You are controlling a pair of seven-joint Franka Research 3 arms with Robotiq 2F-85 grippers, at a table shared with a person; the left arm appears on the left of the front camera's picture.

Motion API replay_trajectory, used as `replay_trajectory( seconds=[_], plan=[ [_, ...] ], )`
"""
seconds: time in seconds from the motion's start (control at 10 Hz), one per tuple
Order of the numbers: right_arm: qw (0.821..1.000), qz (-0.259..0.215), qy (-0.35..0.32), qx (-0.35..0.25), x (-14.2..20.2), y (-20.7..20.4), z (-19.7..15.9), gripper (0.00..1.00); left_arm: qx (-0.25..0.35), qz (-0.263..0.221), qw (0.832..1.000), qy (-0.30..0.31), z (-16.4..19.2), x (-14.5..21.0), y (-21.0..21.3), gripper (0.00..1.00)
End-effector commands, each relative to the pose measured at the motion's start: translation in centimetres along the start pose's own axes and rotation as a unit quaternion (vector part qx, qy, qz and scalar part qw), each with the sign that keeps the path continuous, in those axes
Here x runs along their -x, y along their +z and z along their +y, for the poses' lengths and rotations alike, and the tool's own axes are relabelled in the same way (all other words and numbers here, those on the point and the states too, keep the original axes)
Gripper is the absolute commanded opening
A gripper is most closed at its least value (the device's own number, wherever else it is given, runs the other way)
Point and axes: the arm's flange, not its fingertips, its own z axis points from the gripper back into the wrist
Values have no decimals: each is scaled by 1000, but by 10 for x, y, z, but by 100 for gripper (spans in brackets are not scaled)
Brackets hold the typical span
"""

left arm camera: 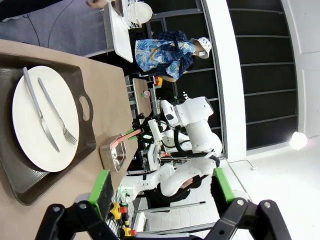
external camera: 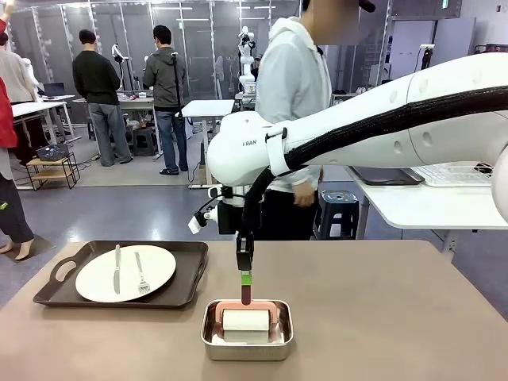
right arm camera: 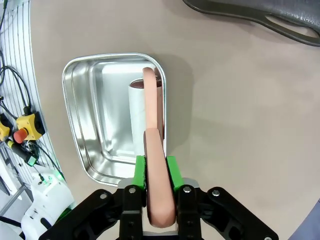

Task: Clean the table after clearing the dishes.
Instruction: Place the Lint Roller back on top of the Airtight Container.

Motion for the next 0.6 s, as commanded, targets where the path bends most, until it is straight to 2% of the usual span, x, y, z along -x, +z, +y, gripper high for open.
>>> replay_trajectory(
  seconds=[0.0, 0.1, 0.3, 0.5],
  plan=[
    [999, -19, 17, 37, 5, 3, -4, 54, -1, 1, 1000, 0, -1, 2, 2, 100],
    [999, -19, 19, 44, 5, 11, -1, 77, -1, 1, 1000, 0, -1, 2, 2, 100],
    [998, -14, 19, 55, 5, 22, 4, 100, -1, 1, 1000, 0, -1, 2, 2, 100],
    [998, -17, 14, 62, 9, 29, 5, 100, -1, 1, 1000, 0, -1, 2, 2, 100]
  ],
)
